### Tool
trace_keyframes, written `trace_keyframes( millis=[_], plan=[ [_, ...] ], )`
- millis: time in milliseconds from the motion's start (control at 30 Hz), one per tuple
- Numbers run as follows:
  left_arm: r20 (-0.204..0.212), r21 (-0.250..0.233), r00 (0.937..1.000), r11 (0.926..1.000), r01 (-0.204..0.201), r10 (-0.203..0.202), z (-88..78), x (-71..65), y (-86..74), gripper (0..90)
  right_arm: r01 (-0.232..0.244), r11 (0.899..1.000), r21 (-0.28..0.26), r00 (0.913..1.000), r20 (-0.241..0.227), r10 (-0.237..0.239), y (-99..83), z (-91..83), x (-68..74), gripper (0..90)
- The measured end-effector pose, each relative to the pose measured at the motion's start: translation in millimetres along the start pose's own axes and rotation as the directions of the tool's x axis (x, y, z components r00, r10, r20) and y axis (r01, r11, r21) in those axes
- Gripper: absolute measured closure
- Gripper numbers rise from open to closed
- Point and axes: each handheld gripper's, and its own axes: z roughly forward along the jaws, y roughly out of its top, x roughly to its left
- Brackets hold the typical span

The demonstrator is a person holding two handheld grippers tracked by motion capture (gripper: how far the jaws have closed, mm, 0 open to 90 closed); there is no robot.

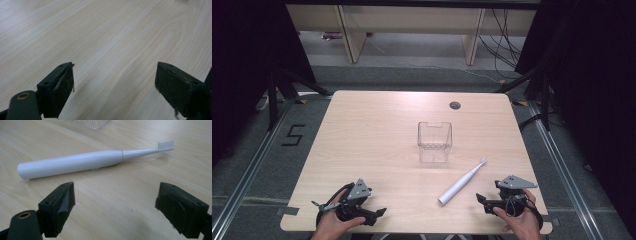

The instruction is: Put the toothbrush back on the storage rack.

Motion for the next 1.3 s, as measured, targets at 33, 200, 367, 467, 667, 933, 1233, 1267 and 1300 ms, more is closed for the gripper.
trace_keyframes(
  millis=[33,200,367,467,667,933,1233,1267,1300],
  plan=[
    [-0.002,-0.003,1.0000,1.0000,0.004,-0.004,0.3,-0.1,0.0,15.0,0.027,1.000,-0.004,0.9995,0.015,-0.027,0.5,-0.6,-1.1,15.4],
    [-0.002,-0.004,1.0000,1.0000,0.006,-0.006,0.5,-0.2,0.1,15.0,0.033,0.999,-0.008,0.9993,0.017,-0.033,1.9,-1.2,-0.7,15.5],
    [-0.005,-0.004,1.0000,1.0000,-0.002,0.002,0.3,-0.2,0.3,14.9,0.018,1.000,-0.004,0.9998,0.011,-0.018,2.8,-1.7,0.6,16.2],
    [-0.006,-0.006,1.0000,1.0000,-0.003,0.002,0.4,0.1,0.4,14.9,0.030,1.000,-0.009,0.9995,0.013,-0.030,4.2,-0.8,0.5,16.2],
    [0.000,-0.008,1.0000,1.0000,0.002,-0.002,-0.1,0.7,0.3,14.9,0.052,0.999,-0.016,0.9986,0.009,-0.052,8.7,1.3,4.3,16.4],
    [-0.008,-0.005,1.0000,1.0000,-0.003,0.003,1.0,1.9,0.3,14.8,0.059,0.998,-0.033,0.9982,-0.005,-0.059,17.5,1.8,8.0,22.0],
    [-0.009,-0.006,1.0000,1.0000,-0.001,0.001,1.3,2.1,0.3,14.8,0.059,0.998,-0.037,0.9982,-0.009,-0.059,29.1,10.2,18.2,29.2],
    [-0.009,-0.005,1.0000,1.0000,-0.001,0.001,1.4,2.1,0.4,14.8,0.077,0.996,-0.046,0.9968,-0.017,-0.078,30.5,13.2,18.3,30.1],
    [-0.009,-0.006,1.0000,1.0000,-0.001,0.001,1.3,2.1,0.4,14.8,0.090,0.995,-0.039,0.9955,-0.026,-0.091,31.8,14.8,20.1,31.4]
  ],
)
